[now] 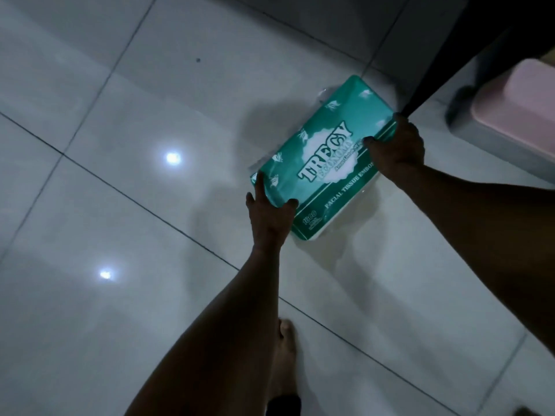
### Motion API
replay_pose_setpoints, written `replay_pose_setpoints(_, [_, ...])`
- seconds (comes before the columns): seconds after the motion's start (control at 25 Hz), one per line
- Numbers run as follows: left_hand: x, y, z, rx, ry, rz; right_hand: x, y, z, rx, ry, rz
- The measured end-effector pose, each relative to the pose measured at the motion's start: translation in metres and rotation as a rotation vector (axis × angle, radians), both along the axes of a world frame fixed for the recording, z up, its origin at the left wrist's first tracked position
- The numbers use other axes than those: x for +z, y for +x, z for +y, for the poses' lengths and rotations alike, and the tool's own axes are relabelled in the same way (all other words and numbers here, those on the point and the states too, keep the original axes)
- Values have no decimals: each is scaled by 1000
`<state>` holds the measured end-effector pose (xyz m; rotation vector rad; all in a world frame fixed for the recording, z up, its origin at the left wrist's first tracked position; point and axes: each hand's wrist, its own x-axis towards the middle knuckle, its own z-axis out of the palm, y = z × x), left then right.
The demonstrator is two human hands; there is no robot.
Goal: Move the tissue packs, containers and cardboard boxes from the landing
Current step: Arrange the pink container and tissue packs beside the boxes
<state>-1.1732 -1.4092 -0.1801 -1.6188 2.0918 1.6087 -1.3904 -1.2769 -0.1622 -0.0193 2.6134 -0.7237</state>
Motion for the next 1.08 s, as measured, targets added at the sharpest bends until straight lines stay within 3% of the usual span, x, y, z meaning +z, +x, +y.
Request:
replay_pose_setpoints(0.2, [8,-12,15,53,45,-2,-4,-15,-4,59,100,-67])
replay_pose_setpoints(0.36, [6,-11,-1,10,-56,-20,-5,2,18,23,188,-90])
replay_pose_setpoints(0.64, [1,-13,-19,-66,-20,-58,-14,29,60,-126,-190,-272])
replay_pose_setpoints(0.88, [-1,7,-9,-138,-90,-57,-17,50,87,112,-89,-276])
replay_pose_setpoints(1.08, [18,25,19,-140,-149,-97,-5,69,109,94,-139,-299])
